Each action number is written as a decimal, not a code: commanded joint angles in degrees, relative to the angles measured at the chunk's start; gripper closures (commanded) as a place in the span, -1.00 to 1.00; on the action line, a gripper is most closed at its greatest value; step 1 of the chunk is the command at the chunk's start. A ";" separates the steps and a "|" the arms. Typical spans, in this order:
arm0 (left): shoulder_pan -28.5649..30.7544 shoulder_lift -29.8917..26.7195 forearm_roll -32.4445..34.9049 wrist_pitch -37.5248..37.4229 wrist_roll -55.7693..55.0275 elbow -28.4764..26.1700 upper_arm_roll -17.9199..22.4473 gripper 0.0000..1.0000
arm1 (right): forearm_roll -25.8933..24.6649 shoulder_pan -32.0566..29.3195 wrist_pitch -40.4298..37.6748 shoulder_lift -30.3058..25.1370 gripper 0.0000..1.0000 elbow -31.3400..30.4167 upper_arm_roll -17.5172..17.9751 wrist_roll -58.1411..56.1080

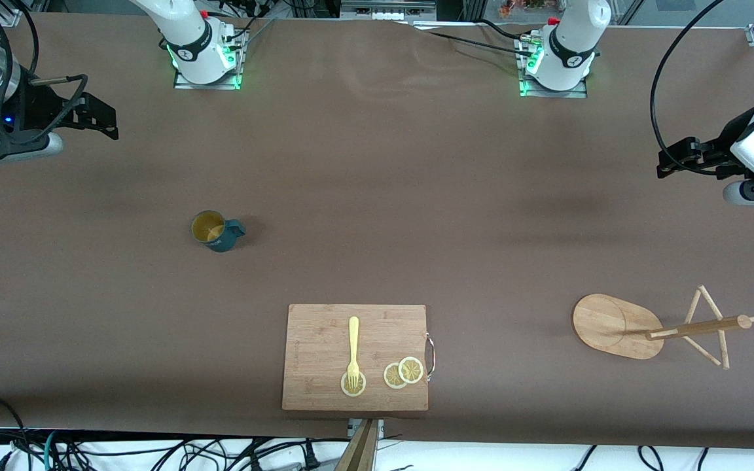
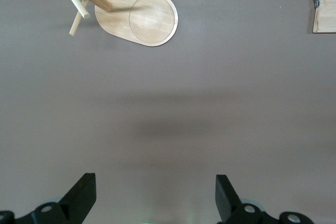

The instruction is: Pass cup and hang on rack

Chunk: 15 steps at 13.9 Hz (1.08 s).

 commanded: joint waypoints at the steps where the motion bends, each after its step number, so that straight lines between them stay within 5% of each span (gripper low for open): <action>1: 0.11 0.64 0.21 -0.17 0.18 1.41 -0.10 -1.00 | 0.17 -0.67 -0.51 0.27 -0.99 0.99 0.52 -0.64; 15: 0.02 0.64 0.21 -0.17 0.18 1.50 -0.10 -1.00 | 0.17 -0.84 -0.34 0.36 -0.99 -0.14 0.17 -0.72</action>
